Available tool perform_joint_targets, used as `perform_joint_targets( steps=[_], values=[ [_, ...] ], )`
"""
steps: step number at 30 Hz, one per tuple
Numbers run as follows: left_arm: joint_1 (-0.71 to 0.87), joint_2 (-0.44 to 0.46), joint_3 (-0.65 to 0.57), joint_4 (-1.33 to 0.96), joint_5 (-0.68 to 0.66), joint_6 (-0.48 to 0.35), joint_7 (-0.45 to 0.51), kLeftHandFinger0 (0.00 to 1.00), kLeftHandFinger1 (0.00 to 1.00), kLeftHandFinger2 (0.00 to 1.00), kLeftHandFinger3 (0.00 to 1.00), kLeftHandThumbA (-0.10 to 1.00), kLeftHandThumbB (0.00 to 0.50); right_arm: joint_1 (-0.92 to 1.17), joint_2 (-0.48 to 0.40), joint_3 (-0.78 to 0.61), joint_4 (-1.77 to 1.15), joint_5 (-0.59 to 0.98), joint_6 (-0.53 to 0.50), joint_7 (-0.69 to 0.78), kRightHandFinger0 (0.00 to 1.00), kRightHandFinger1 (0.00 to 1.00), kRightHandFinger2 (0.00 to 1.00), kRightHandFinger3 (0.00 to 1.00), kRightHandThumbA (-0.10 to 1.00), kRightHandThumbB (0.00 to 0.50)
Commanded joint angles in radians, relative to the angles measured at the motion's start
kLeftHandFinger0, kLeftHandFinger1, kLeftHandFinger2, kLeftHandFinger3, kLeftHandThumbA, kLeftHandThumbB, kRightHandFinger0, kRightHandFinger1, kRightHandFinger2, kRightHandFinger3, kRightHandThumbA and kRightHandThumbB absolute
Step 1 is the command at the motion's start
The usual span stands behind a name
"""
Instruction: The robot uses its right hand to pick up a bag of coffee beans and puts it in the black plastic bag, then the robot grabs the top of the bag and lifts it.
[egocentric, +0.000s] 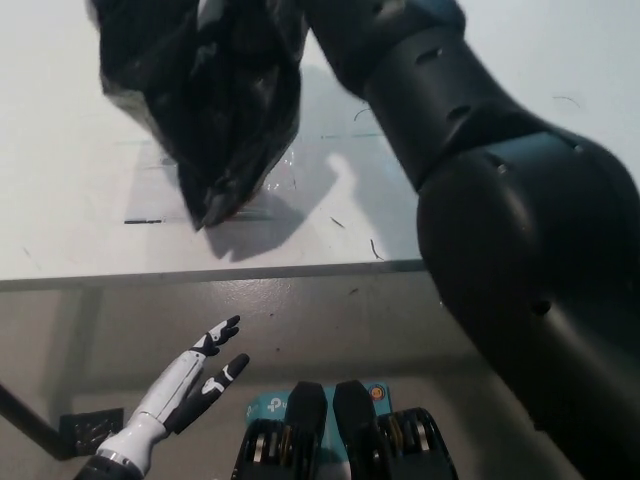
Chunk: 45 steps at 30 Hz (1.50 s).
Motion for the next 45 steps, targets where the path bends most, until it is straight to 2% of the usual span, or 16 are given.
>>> perform_joint_targets(
  steps=[1,6,8,9,14,15,16,17,18,19,20,21,23,36,41,45],
  values=[
    [-0.019,0.007,-0.006,-0.033,0.007,-0.022,-0.015,1.00,1.00,1.00,1.00,0.99,0.163,0.024,0.007,0.121,0.011,-0.111,-0.131,0.035,0.05,0.36,0.74,0.80,-0.09,0.084],
    [-0.019,0.011,-0.006,-0.043,0.008,-0.013,-0.016,1.00,1.00,1.00,1.00,0.98,0.177,0.139,0.000,0.229,0.026,-0.172,-0.138,0.019,0.00,0.30,0.59,0.57,-0.10,0.090],
    [-0.020,0.012,-0.004,-0.043,-0.002,-0.016,-0.019,1.00,1.00,1.00,1.00,0.98,0.189,0.183,-0.007,0.243,0.032,-0.168,-0.138,0.013,0.00,0.29,0.57,0.58,-0.10,0.107],
    [-0.019,0.013,-0.004,-0.044,-0.002,-0.016,-0.019,1.00,1.00,1.00,1.00,0.98,0.188,0.195,-0.009,0.246,0.032,-0.166,-0.139,0.013,0.00,0.28,0.57,0.75,-0.10,0.108],
    [-0.021,0.017,-0.008,-0.047,0.017,-0.013,-0.013,1.00,1.00,1.00,1.00,1.00,0.187,0.293,-0.049,0.362,0.039,-0.262,-0.155,0.011,0.00,0.28,0.60,0.63,-0.10,0.088],
    [-0.023,0.019,-0.009,-0.044,0.020,-0.017,-0.012,1.00,1.00,1.00,1.00,1.00,0.191,0.302,-0.055,0.386,0.041,-0.283,-0.149,0.005,0.07,0.35,0.68,0.68,-0.07,0.102],
    [-0.026,0.022,-0.010,-0.038,0.025,-0.023,-0.010,1.00,1.00,1.00,1.00,1.00,0.192,0.317,-0.066,0.429,0.043,-0.315,-0.138,0.000,0.19,0.42,0.69,0.68,0.09,0.122],
    [-0.028,0.023,-0.011,-0.037,0.029,-0.023,-0.010,1.00,1.00,1.00,1.00,1.00,0.198,0.328,-0.076,0.464,0.045,-0.343,-0.130,0.009,0.41,0.65,0.91,0.90,0.21,0.164],
    [-0.029,0.026,-0.014,-0.035,0.039,-0.024,-0.008,1.00,1.00,1.00,1.00,1.00,0.191,0.343,-0.092,0.522,0.047,-0.388,-0.118,0.038,0.65,0.89,1.00,1.00,0.35,0.196],
    [-0.029,0.028,-0.017,-0.033,0.048,-0.026,-0.006,1.00,1.00,1.00,1.00,1.00,0.195,0.351,-0.111,0.580,0.048,-0.432,-0.107,0.094,0.96,1.00,1.00,1.00,0.53,0.251],
    [-0.028,0.029,-0.018,-0.033,0.051,-0.024,-0.007,1.00,1.00,1.00,1.00,1.00,0.196,0.355,-0.124,0.623,0.047,-0.457,-0.098,0.137,1.00,1.00,1.00,1.00,0.60,0.275],
    [-0.026,0.028,-0.017,-0.038,0.048,-0.015,-0.011,1.00,1.00,1.00,1.00,1.00,0.200,0.353,-0.141,0.681,0.048,-0.499,-0.075,0.184,1.00,1.00,1.00,1.00,0.75,0.379],
    [-0.025,0.028,-0.019,-0.034,0.054,-0.018,-0.008,1.00,1.00,1.00,1.00,1.00,0.202,0.346,-0.172,0.771,0.043,-0.554,-0.057,0.245,1.00,1.00,1.00,1.00,0.79,0.494],
    [-0.013,0.023,-0.018,-0.023,0.049,-0.045,-0.005,1.00,1.00,1.00,1.00,1.00,0.182,0.275,-0.268,0.834,-0.010,-0.542,-0.052,0.337,1.00,1.00,1.00,1.00,0.81,0.500],
    [-0.010,0.019,-0.017,-0.020,0.041,-0.051,-0.005,1.00,1.00,1.00,1.00,1.00,0.185,0.237,-0.292,0.712,-0.042,-0.435,-0.033,0.409,1.00,1.00,1.00,1.00,0.71,0.500],
    [-0.013,0.023,-0.014,-0.021,0.032,-0.045,-0.015,1.00,1.00,1.00,1.00,1.00,0.175,0.189,-0.327,0.623,-0.083,-0.387,-0.020,0.548,1.00,1.00,1.00,1.00,0.89,0.500]
  ],
)
